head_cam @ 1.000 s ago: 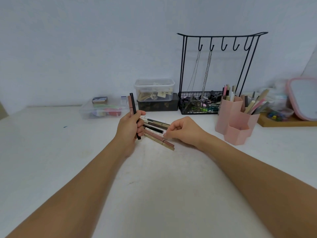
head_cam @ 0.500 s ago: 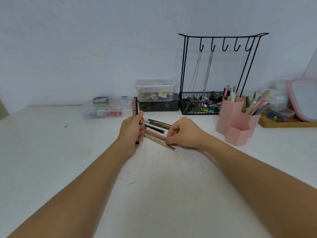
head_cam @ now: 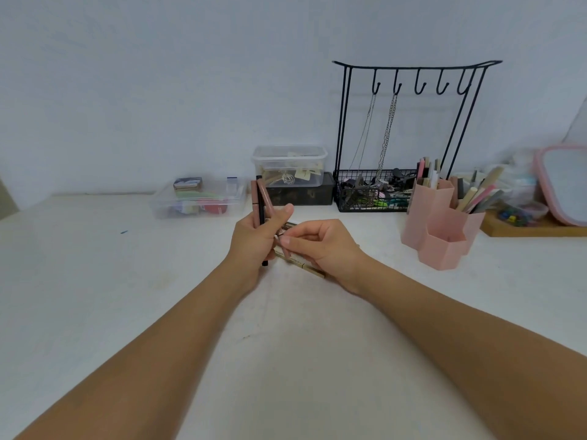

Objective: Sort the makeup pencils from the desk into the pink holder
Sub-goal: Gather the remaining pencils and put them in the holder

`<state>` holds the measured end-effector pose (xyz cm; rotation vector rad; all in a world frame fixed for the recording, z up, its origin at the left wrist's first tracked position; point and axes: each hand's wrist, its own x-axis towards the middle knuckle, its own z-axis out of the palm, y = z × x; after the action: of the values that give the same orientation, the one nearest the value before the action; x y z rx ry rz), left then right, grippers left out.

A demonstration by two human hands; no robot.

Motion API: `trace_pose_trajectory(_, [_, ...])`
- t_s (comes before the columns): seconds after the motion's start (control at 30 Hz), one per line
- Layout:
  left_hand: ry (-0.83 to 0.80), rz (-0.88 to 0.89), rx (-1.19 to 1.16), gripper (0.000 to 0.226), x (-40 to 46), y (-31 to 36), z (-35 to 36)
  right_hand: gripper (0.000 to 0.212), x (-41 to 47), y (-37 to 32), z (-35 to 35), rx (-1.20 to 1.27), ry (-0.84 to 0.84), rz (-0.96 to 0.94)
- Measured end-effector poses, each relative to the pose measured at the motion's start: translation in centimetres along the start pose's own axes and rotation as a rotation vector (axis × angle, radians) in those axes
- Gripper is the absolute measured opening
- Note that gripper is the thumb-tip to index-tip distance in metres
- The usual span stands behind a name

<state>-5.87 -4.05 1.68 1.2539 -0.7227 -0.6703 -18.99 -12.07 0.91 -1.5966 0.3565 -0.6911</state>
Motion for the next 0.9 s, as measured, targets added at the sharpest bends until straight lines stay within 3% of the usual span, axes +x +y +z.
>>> trace_pose_trajectory(0.2, [0.051,-0.018,0.055,0.045,0.5,-0.3,0.0,0.006,0.2,0.2,0.1,-0.158,0.159,-0.067])
trace_pose_trajectory(0.3, [0.099,-0.021,0.051,0.047,1.2,-0.3,-0.8,0.004,0.8,0.2,-1.8,-0.477,0.302,-0.114])
trace_pose_trajectory(0.37, [0.099,-0.033,0.001,0.046,1.4,-0.3,-1.1,0.005,0.8,0.3,-3.0,-0.651,0.294,-0.07])
trace_pose_trajectory(0.5, [0.078,-0.055,-0.124,0.042,1.6,-0.5,-1.5,0.016,0.9,0.5,-3.5,-0.723,0.263,0.036])
trace_pose_trajectory(0.63, [0.076,-0.058,-0.111,0.038,1.4,-0.4,-1.3,0.016,0.9,0.6,-3.1,-0.905,0.2,0.028])
trace_pose_trajectory(0.9, [0.142,-0.124,-0.084,0.035,1.3,0.1,-1.4,0.016,0.9,0.4,-3.0,-0.861,0.197,0.057])
